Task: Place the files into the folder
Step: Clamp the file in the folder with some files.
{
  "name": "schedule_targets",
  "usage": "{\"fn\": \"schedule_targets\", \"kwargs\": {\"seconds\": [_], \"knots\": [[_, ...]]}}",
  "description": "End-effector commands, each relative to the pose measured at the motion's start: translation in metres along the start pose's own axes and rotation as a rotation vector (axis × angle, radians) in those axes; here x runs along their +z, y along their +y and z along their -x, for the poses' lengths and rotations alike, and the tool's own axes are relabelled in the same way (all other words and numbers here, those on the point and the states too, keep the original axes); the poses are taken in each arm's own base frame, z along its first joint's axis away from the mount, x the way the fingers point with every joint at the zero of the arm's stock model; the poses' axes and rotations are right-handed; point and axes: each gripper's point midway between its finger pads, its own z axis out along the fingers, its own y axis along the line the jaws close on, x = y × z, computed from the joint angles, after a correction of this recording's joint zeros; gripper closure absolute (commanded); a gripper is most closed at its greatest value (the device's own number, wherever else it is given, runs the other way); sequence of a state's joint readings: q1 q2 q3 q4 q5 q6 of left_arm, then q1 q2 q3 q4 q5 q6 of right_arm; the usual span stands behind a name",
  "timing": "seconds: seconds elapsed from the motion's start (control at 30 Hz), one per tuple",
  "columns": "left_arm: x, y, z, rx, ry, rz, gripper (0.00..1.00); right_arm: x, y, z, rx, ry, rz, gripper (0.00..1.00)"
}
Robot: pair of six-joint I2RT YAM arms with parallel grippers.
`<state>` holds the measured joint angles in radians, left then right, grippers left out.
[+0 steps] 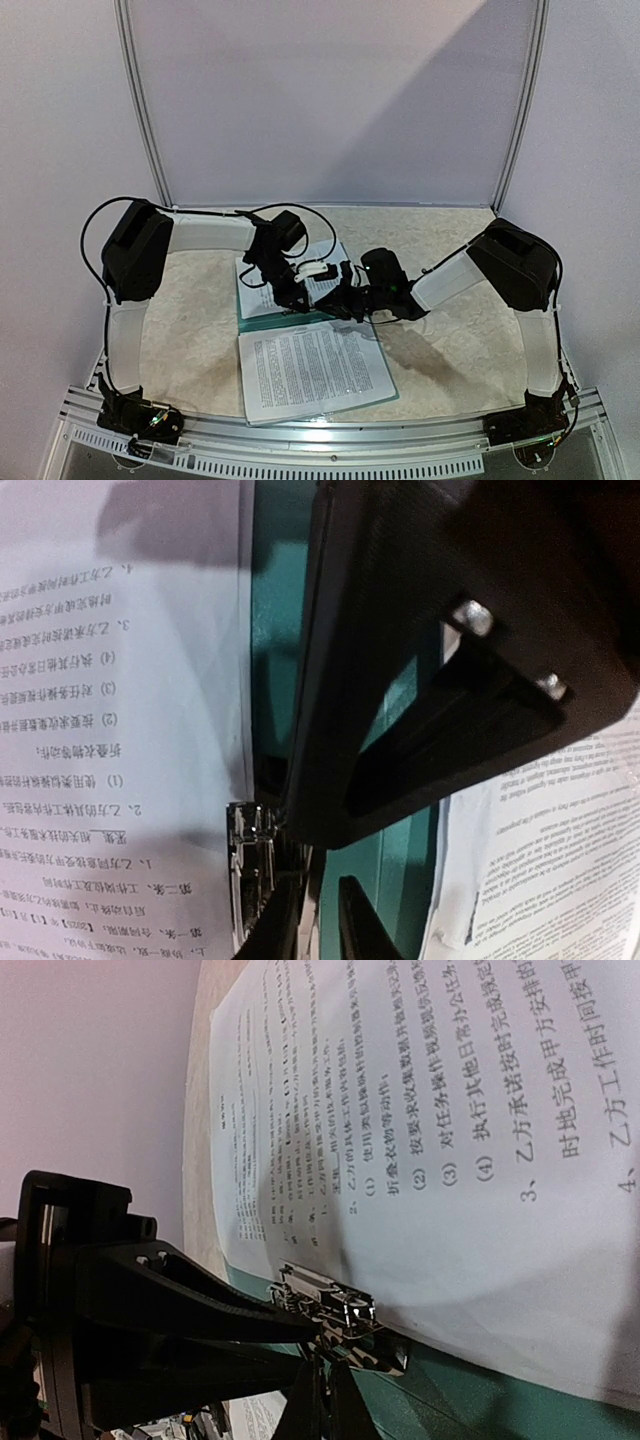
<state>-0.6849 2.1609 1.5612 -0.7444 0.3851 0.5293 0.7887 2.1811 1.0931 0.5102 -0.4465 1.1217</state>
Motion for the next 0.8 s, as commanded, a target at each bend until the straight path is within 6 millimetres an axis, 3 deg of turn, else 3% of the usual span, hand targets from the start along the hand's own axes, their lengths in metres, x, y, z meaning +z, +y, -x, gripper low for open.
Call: {"fn": "schedule_targets", "kwargs": {"seconds": [0.0,0.1,0.2,0.43,0.63,0.77], "knots": [[0.025,-0.019,-0.024,0.046,0.086,-0.034,0.84,-0.019,-0.147,-0.058,0.196,0.118,-0.461,0.97],[0.028,-0.017,-0.027,0.068,0.108,-0.018,0.83,-0.019,-0.145,-0.057,0.195,0.119,-0.455,0.97],[0.028,-0.015,-0.026,0.063,0.101,-0.008,0.92,-0.019,-0.145,-0.057,0.196,0.117,-0.454,0.97],[0.033,-0.018,-0.030,0.072,0.126,-0.027,1.00,-0.018,-0.138,-0.055,0.190,0.117,-0.429,0.97],[0.038,-0.017,-0.032,0.073,0.148,-0.020,1.00,-0.011,-0.110,-0.049,0.186,0.113,-0.311,0.89],[0.042,-0.017,-0.034,0.068,0.168,-0.028,1.00,-0.009,-0.077,-0.039,0.178,0.092,-0.188,0.87]]}}
